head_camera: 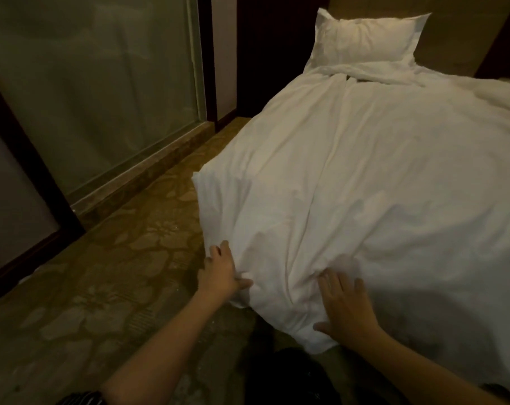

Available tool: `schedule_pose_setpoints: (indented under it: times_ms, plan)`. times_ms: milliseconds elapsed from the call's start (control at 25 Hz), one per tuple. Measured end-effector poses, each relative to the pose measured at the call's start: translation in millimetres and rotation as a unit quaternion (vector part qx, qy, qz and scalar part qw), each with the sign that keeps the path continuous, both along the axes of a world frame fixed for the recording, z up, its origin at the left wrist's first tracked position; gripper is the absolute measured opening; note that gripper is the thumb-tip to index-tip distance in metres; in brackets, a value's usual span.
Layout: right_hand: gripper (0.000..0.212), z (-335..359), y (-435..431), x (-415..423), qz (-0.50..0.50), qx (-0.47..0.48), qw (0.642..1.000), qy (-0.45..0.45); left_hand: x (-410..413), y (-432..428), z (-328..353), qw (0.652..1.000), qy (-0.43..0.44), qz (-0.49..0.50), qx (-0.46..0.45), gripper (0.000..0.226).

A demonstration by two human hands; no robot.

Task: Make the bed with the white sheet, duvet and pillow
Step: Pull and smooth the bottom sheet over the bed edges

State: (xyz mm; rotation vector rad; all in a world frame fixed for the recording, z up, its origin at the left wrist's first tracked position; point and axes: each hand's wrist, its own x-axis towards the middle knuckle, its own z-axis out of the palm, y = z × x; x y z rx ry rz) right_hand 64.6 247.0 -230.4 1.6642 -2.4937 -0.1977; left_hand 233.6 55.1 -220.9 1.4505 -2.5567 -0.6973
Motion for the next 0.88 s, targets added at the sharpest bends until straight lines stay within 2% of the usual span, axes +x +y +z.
schedule_pose_setpoints:
  times_ms: [80, 120, 200, 240, 280, 320, 360, 480, 520, 640, 720, 800, 880]
  plan:
    - [0.086, -3.9, -10.0, -1.9, 0.009, -0.012, 1.0, -0.011, -2.4, 0.6, -15.9, 0.999, 0.029, 0.002, -0.038, 0.078]
    - [0.075, -4.0, -15.4, -3.3, 0.022, -0.021, 1.0, 0.002, -3.6, 0.7, -18.4, 0.996, 0.055, 0.002, -0.071, 0.064]
    - [0.042, -6.6, -26.2, -12.4, 0.076, -0.058, 0.991, 0.097, -5.5, -2.2, -17.9, 0.979, 0.101, -0.019, -0.176, 0.028]
    - [0.016, -8.0, -29.3, -19.4, 0.104, -0.081, 0.982, 0.132, -3.9, -6.2, -19.9, 0.962, 0.113, -0.04, -0.246, 0.017]
    - [0.007, -11.3, -31.5, -28.5, 0.128, -0.097, 0.975, 0.155, 2.1, -11.2, -22.4, 0.942, 0.115, -0.064, -0.308, 0.012]
    - [0.022, -16.5, -33.1, -37.1, 0.159, -0.112, 0.966, 0.171, 11.7, -17.1, -27.9, 0.927, 0.117, -0.084, -0.346, 0.012]
    - [0.028, -19.0, -33.8, -42.3, 0.178, -0.138, 0.957, 0.181, 24.2, -22.0, -35.4, 0.923, 0.116, -0.092, -0.355, 0.021]
    - [0.014, -26.9, -26.8, -39.7, 0.228, -0.177, 0.942, 0.174, 43.4, -35.6, -46.2, 0.952, 0.065, -0.047, -0.295, 0.037]
    - [0.008, -30.1, -24.2, -37.3, 0.231, -0.181, 0.941, 0.169, 38.6, -37.6, -45.3, 0.961, 0.048, -0.041, -0.268, 0.035]
    - [0.023, -33.8, -16.0, -36.7, 0.181, -0.207, 0.951, 0.143, 9.4, -31.5, -37.8, 0.979, 0.034, -0.025, -0.201, 0.02]
    - [0.025, -32.4, -13.3, -41.8, 0.161, -0.228, 0.95, 0.136, 4.2, -24.8, -34.4, 0.981, 0.086, -0.017, -0.174, 0.022]
    - [0.027, -28.1, -12.8, -43.3, 0.154, -0.228, 0.953, 0.129, 9.7, -18.1, -31.7, 0.977, 0.144, -0.009, -0.158, 0.035]
    - [0.029, -21.7, -14.3, -41.4, 0.152, -0.22, 0.955, 0.129, 10.7, -14.8, -25.2, 0.975, 0.16, 0.004, -0.155, 0.049]
